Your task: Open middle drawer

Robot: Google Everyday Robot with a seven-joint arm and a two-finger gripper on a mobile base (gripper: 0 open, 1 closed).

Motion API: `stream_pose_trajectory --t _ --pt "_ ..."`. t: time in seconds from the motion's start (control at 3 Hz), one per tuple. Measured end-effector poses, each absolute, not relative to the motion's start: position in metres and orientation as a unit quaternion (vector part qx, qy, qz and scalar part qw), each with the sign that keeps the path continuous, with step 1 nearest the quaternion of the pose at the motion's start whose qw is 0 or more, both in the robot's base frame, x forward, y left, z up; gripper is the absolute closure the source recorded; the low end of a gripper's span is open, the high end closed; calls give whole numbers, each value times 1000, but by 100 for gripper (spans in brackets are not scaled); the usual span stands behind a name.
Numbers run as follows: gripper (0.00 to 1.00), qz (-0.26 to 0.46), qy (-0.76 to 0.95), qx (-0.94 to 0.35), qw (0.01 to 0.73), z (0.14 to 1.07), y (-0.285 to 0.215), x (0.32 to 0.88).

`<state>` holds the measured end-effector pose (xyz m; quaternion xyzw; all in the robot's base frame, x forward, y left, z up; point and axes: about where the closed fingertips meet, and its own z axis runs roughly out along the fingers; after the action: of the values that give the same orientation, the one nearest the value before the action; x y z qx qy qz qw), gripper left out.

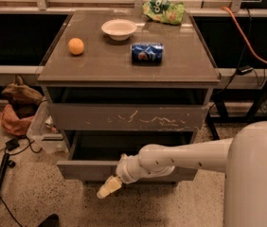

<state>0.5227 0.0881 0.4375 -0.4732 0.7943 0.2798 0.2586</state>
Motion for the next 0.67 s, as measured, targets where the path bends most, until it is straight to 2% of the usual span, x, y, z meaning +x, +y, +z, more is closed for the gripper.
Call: stream_pose_trajectory --t 0.67 --pt "0 291 795 -465 259 443 89 509"
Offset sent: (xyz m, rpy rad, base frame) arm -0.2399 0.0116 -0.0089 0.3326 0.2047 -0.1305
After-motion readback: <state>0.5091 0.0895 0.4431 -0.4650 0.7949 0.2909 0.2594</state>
